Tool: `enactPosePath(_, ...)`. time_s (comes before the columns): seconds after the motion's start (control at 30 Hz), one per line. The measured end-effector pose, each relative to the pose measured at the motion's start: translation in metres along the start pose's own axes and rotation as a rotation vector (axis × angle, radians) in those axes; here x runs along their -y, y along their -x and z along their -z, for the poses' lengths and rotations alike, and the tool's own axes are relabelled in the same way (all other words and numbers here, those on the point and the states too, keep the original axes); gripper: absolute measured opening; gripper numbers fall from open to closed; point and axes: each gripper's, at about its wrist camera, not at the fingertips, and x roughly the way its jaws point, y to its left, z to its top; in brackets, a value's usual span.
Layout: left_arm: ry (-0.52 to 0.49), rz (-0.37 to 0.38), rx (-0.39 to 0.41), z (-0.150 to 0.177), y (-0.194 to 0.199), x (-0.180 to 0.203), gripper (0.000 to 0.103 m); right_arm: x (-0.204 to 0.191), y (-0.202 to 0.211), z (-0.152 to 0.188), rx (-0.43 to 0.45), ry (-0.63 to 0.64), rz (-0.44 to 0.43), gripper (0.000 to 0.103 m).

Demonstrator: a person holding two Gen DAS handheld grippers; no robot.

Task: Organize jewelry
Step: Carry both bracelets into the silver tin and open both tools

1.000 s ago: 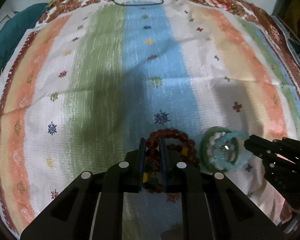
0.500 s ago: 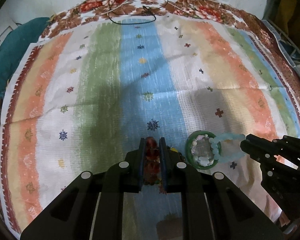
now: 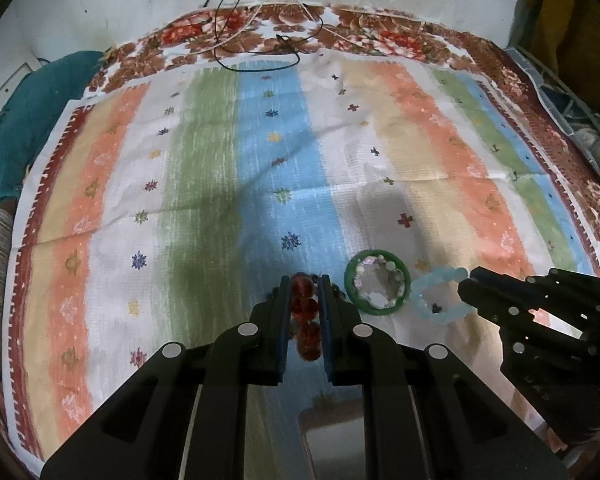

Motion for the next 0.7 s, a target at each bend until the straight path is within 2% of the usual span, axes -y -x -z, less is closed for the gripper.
enactPosePath(0.7,0.034,0.035,0.079,0.033,0.052,0.005,0.013,-0.024,0.053,0.027,0.100,0.016,-0.045,0.012)
